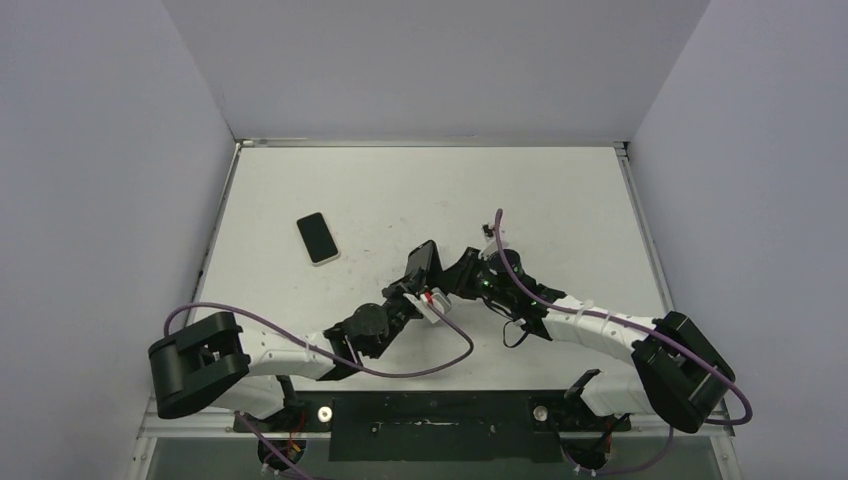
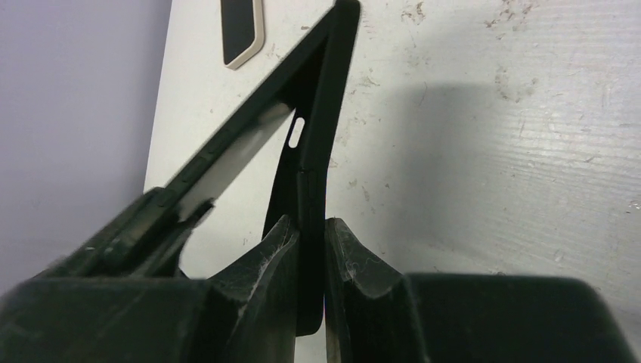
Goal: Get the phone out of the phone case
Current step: Remove the phone case from the phone, then place the phone case at the center of the board.
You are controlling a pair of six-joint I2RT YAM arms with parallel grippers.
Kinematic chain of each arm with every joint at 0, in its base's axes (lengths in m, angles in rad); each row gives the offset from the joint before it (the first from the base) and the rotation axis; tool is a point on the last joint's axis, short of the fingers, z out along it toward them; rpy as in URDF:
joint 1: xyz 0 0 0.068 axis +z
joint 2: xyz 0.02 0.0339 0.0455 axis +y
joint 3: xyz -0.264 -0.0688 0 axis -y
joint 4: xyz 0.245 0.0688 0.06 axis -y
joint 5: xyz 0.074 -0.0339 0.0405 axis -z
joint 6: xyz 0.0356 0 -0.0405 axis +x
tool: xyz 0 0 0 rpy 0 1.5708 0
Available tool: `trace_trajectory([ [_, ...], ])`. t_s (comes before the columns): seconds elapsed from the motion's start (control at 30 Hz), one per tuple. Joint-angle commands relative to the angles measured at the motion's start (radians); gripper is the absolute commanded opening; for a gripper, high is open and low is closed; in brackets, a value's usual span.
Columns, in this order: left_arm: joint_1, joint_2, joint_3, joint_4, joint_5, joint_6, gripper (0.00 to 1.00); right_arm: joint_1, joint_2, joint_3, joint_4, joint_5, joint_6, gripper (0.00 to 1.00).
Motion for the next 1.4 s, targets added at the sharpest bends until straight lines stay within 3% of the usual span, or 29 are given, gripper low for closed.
trace_trajectory([
  [0.0,-0.019,-0.119,0.014,0.064,0.036,-0.055,0.00,-0.004,0.012,0.030,0.048,0.108,-0.052,0.00],
  [0.23,-0.019,-0.229,0.010,-0.014,0.051,-0.120,0.00,-0.037,0.044,-0.006,0.086,0.136,-0.089,0.00],
  [0.43,-0.014,-0.318,-0.048,-0.028,0.011,-0.137,0.00,-0.162,0.061,-0.003,0.127,0.109,-0.153,0.00],
  [0.83,0.051,-0.249,-0.110,0.042,-0.010,-0.133,0.00,-0.580,0.217,0.124,0.095,-0.225,-0.349,0.00],
  [1.03,0.067,-0.238,-0.127,0.070,0.014,-0.138,0.00,-0.634,0.416,0.272,0.076,-0.380,-0.378,0.00],
  [1.2,0.074,-0.237,-0.134,0.069,0.019,-0.139,0.00,-0.654,0.533,0.352,0.054,-0.368,-0.371,0.00],
  [1.37,0.078,-0.238,-0.138,0.072,0.024,-0.141,0.00,-0.678,0.586,0.380,0.031,-0.357,-0.375,0.17],
])
